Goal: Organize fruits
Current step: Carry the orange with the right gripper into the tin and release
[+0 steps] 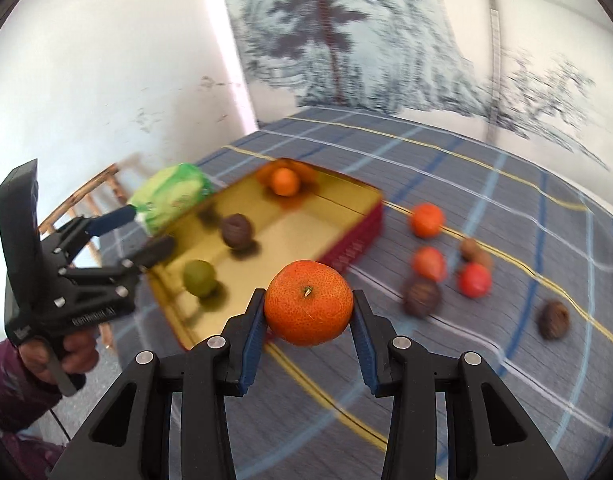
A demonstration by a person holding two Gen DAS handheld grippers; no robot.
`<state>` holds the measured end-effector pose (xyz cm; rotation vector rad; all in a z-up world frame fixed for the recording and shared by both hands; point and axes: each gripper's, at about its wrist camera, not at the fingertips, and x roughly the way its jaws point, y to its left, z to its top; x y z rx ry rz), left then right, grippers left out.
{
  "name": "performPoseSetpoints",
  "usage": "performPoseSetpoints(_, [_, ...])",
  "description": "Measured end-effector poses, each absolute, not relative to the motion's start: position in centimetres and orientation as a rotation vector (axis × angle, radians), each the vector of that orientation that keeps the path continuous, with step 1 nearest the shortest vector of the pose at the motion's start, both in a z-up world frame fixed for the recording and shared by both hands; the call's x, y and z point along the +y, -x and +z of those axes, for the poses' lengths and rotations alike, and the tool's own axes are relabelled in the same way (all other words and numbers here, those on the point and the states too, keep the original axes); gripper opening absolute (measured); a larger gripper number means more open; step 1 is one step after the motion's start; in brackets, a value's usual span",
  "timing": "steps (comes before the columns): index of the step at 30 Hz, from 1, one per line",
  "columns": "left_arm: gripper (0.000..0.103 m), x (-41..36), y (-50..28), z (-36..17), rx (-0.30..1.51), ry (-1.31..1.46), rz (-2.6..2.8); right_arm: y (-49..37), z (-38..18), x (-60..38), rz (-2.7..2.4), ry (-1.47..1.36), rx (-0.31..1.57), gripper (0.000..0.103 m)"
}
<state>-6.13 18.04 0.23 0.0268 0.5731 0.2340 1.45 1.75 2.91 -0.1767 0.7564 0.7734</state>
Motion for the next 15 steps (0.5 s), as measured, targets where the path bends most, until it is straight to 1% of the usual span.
performPoseSetpoints(1, [0.086, 18.2, 6.2, 0.2, 0.572, -0.021, 0.237, -1.4, 3.1, 2.7, 0.79, 0.188, 0.754, 0.042])
performPoseSetpoints(3, [0.087, 18.5, 6.4, 0.3, 0.568, -0.01, 0.243, -1.1, 3.1, 4.0, 0.814, 0.2, 0.754, 0.042])
performPoseSetpoints(15, [0.092, 20.4, 7.5, 0.2, 0.548, 0.035, 0.28, -1.1, 1.4, 9.9, 0.882, 0.267, 0.805, 0.042])
